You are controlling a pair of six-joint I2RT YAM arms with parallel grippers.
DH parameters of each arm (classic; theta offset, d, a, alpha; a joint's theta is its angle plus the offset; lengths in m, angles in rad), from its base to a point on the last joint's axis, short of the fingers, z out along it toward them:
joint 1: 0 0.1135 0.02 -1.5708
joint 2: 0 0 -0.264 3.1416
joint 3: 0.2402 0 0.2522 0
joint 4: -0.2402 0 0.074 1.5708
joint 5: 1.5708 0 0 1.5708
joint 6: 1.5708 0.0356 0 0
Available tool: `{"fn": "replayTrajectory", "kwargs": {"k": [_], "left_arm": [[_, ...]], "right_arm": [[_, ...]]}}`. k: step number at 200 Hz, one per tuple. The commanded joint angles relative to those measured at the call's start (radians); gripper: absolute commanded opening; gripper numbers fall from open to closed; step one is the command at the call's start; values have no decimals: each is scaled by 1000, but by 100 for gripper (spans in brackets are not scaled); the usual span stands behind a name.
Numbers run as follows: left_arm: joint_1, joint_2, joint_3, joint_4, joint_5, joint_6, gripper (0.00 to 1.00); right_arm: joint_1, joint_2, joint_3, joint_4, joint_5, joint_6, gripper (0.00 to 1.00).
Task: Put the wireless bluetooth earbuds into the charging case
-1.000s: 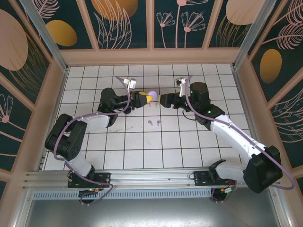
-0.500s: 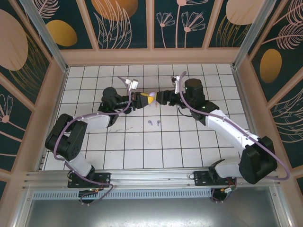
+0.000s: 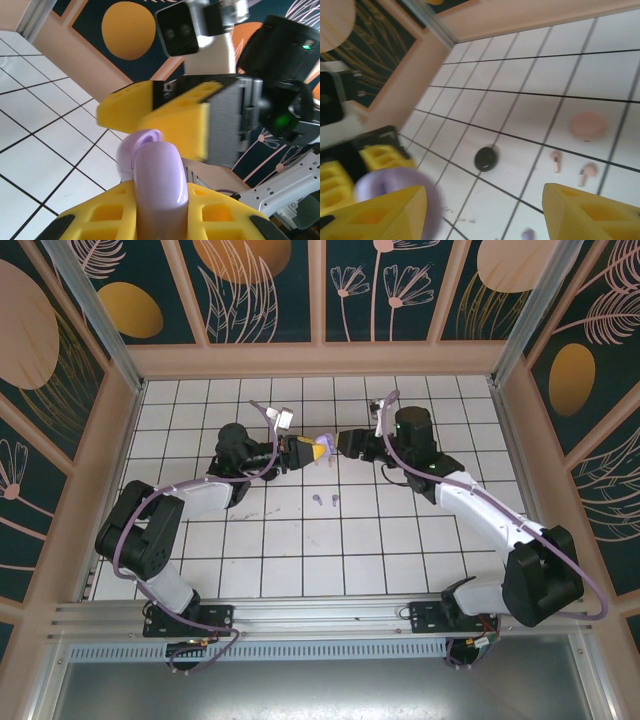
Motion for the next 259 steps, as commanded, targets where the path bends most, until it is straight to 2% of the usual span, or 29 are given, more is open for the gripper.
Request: {"fn": "replayTrajectory", "kwargs": {"k": [1, 27, 69, 115, 153, 185, 228, 259], "left_arm": [[-6, -29, 29, 47, 37, 21, 0], [-6, -23, 31, 52, 37, 20, 0], [-6, -9, 38, 51, 40, 22, 0], [-6, 2, 55, 55, 37, 16, 0], [-8, 3, 64, 53, 38, 11, 0], [-8, 0, 65, 54, 42, 11, 0], [-8, -13, 59, 53, 49, 11, 0], [-9, -17, 56, 51, 50, 16, 0]], "right_arm": [[-30, -8, -31, 10, 15, 16, 63], [-35, -63, -31, -32, 6, 4, 63], [-14, -129, -28, -48, -111, -4, 63], [48, -72, 42, -52, -92, -19, 66], [60, -22, 63, -42, -65, -21, 66], [42, 0, 45, -40, -26, -20, 64], [-30, -18, -23, -8, -21, 19, 61], [-41, -49, -34, -17, -36, 24, 61]]}}
